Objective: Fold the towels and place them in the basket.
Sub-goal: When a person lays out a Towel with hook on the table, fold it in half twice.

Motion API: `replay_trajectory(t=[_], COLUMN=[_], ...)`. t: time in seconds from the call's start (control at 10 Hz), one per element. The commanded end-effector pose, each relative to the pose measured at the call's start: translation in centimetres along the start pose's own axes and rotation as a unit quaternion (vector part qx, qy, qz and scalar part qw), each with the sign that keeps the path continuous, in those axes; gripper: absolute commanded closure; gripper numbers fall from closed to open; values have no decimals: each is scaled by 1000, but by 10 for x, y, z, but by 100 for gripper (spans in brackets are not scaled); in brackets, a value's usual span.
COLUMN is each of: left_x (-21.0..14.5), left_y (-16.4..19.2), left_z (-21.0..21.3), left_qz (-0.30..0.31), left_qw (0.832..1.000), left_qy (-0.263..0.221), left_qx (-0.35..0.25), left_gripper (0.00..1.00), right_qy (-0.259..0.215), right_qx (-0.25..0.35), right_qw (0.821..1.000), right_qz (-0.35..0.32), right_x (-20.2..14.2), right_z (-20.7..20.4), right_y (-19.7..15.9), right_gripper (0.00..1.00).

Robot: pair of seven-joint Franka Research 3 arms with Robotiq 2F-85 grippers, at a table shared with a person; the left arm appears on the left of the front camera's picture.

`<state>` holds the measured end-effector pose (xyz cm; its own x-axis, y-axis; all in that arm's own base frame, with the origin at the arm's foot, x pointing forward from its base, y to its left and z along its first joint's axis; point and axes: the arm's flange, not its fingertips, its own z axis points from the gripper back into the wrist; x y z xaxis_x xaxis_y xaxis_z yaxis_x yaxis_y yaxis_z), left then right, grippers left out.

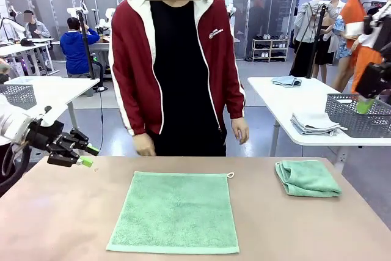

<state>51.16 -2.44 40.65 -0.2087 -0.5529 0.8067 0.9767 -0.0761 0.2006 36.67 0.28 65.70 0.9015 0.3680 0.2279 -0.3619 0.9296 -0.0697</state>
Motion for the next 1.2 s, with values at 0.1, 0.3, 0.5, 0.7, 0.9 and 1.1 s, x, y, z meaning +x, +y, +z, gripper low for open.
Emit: replay_trajectory(t=[0.1, 0.3, 0.5, 0.7, 0.9, 1.1], left_x=[87, 135, 171, 191, 200, 199], left_y=[-3, -10, -21, -34, -47, -55], left_z=[-28, -63, -102, -129, -148, -157], left_qz=[-6, -11, -12, 25, 46, 55], left_qw=[991, 977, 957, 935, 917, 903], left_qy=[135, 208, 283, 350, 392, 425], left_qx=[-22, -47, -65, -61, -55, -37], left_gripper=[50, 50, 50, 50, 50, 50], right_qy=[13, 37, 37, 9, -4, 4], right_qx=[-14, -13, -8, 24, 53, 63], right_qw=[987, 966, 934, 902, 879, 874], right_qz=[161, 256, 354, 431, 473, 482], right_x=[46, 72, 86, 90, 94, 95], right_z=[-22, -51, -85, -112, -132, -144], right_y=[43, 89, 131, 160, 174, 180], right_gripper=[16, 16, 16, 16, 16, 16])
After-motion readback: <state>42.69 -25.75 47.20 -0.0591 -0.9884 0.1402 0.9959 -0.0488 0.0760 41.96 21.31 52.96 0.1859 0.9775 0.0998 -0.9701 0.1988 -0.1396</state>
